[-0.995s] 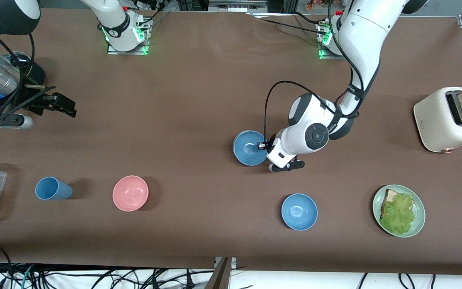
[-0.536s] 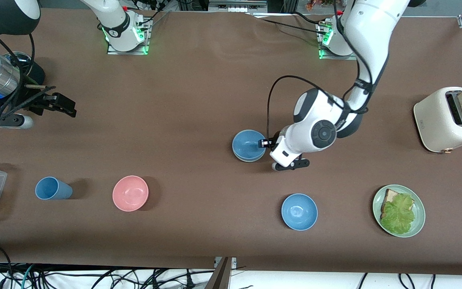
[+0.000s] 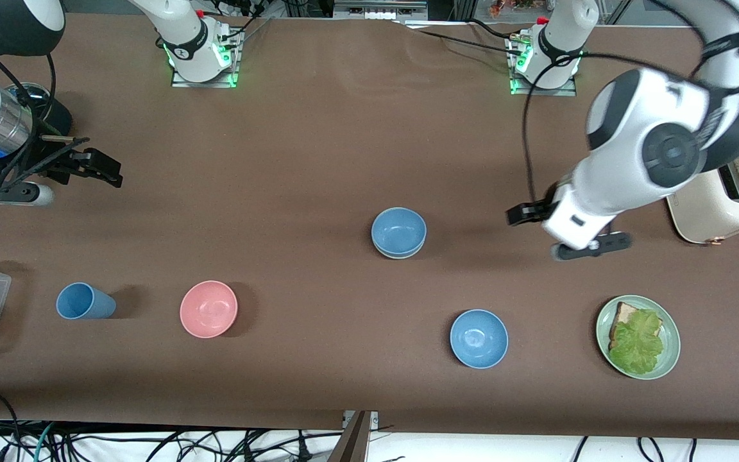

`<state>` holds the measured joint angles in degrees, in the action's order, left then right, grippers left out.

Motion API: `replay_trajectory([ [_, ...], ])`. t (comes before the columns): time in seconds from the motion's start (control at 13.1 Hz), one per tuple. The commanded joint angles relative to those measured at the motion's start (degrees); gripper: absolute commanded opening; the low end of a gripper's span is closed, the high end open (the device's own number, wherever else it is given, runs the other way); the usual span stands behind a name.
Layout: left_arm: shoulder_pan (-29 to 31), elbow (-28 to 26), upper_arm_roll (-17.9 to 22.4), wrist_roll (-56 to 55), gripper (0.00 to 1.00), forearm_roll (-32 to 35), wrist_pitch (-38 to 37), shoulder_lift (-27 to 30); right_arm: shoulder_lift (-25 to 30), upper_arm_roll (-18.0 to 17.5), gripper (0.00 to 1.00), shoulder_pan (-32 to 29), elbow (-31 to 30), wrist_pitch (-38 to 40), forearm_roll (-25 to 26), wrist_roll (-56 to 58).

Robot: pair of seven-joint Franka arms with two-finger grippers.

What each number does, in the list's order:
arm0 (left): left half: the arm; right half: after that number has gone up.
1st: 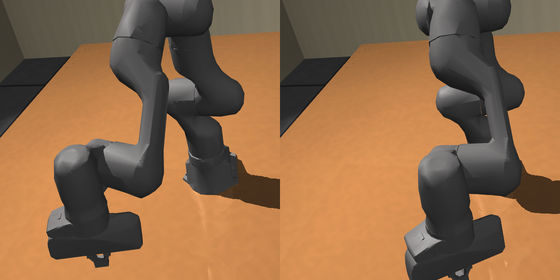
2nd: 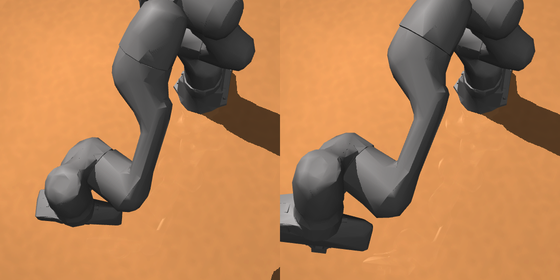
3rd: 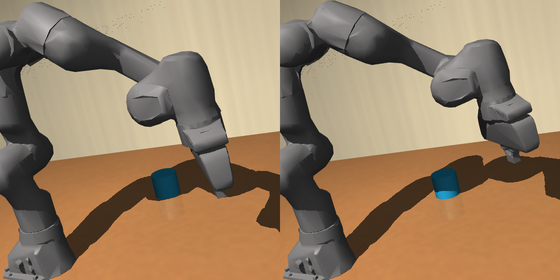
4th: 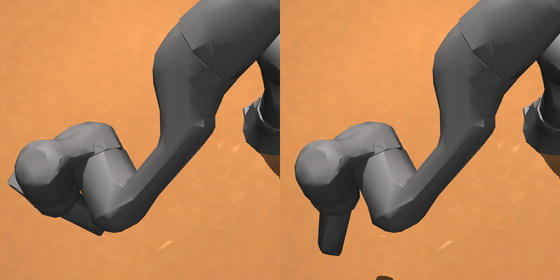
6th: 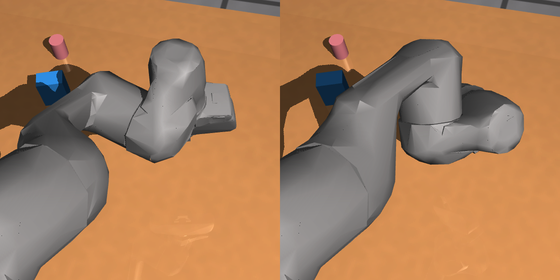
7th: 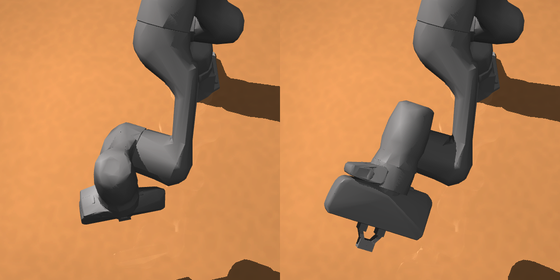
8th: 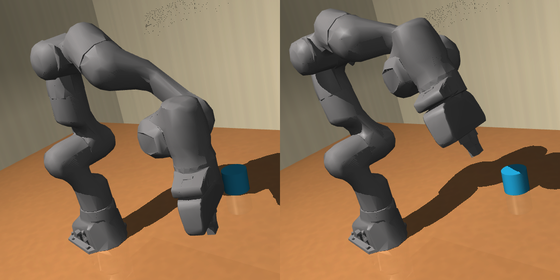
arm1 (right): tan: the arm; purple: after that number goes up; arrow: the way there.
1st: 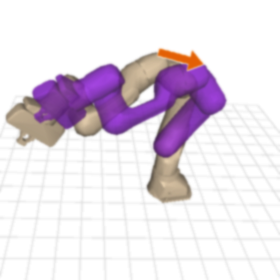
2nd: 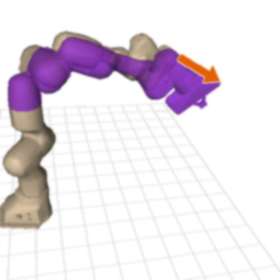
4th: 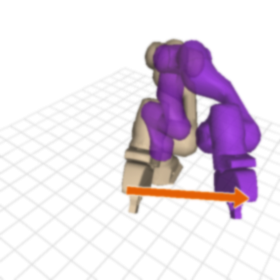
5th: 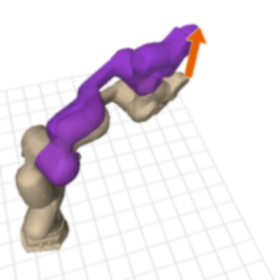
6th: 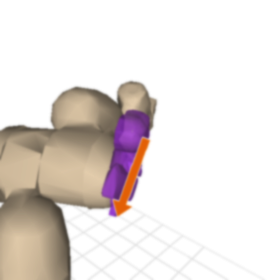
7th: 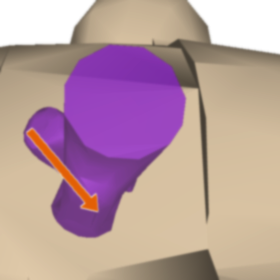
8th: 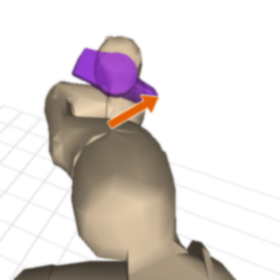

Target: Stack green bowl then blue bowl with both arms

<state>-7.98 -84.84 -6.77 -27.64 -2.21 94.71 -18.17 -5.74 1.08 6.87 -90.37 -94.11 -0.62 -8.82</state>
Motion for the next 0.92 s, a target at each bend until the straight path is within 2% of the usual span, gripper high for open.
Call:
replay_trajectory([
  [0.0,6.5,6.1,-0.1,8.4,1.00,1.5,-6.9,-0.4,0.2,-0.3,1.00,-0.2,0.3,0.7,-0.5,-0.1],
  [0.15,11.4,6.5,-0.2,13.1,1.00,1.2,-8.2,1.6,0.2,-0.3,1.00,-0.2,0.3,0.7,-0.5,-0.1],
  [0.31,14.1,3.6,-1.1,14.2,1.00,0.6,-6.8,4.8,0.2,-0.2,1.00,-0.2,0.3,0.7,-0.6,-0.1],
  [0.38,13.7,1.2,-0.9,14.5,1.00,0.6,-5.1,6.3,0.2,-0.3,1.00,-0.2,0.3,0.7,-0.5,-0.1],
  [0.46,12.2,-4.9,0.0,14.5,1.00,0.7,0.4,9.7,0.2,-0.2,1.00,-0.2,0.3,0.7,-0.6,-0.1],
  [0.54,8.6,-12.0,3.2,14.6,1.00,0.7,6.5,14.2,0.2,-0.2,1.00,-0.2,0.3,0.8,-0.6,-0.1],
  [0.61,5.0,-16.3,6.4,17.2,1.00,0.7,8.5,16.9,0.2,-0.2,1.00,-0.2,0.3,0.9,-0.6,-0.2],
  [0.69,3.9,-17.4,7.7,22.8,1.00,0.7,7.9,17.8,0.2,-0.2,1.00,-0.2,0.3,0.9,-0.6,-0.2],
  [0.84,3.7,-16.5,7.9,24.1,1.00,1.3,4.9,17.7,0.2,-0.2,1.00,-0.2,0.3,0.9,-0.6,-0.2],
])
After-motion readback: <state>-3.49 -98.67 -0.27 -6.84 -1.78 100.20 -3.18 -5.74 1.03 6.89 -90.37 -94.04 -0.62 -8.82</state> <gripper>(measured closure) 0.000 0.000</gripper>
